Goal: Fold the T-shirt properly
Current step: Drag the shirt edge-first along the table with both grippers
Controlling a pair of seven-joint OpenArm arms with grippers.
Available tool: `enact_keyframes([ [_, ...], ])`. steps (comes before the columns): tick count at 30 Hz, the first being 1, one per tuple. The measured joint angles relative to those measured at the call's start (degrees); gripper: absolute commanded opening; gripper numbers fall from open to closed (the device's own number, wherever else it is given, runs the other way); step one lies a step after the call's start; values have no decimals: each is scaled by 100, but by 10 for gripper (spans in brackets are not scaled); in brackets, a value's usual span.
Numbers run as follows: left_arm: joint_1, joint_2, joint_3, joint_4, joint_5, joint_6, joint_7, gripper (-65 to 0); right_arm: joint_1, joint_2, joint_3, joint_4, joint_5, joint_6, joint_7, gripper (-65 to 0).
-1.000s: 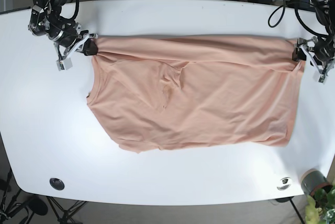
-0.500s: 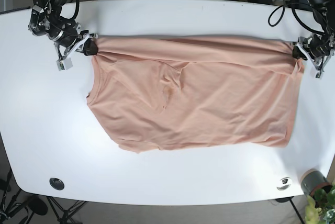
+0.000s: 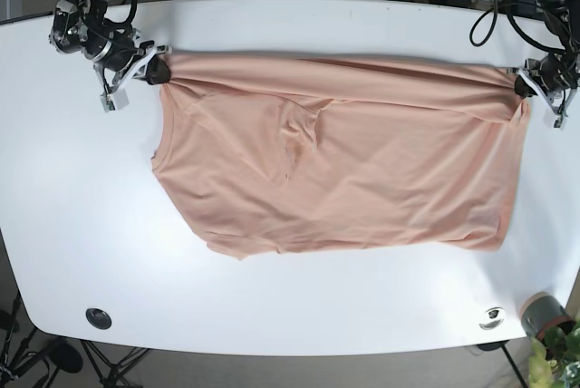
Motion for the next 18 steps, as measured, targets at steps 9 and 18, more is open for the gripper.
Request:
enact_keyframes([
  [9,737,57,-382,739,63,-20,308,-639,-660,-17,-7,699,-105,-9,-122,-650],
  [18,1405,446,-826,1751,-28,-31,686,-633,-1117,-26,426,957,-103,0,-114,-650],
])
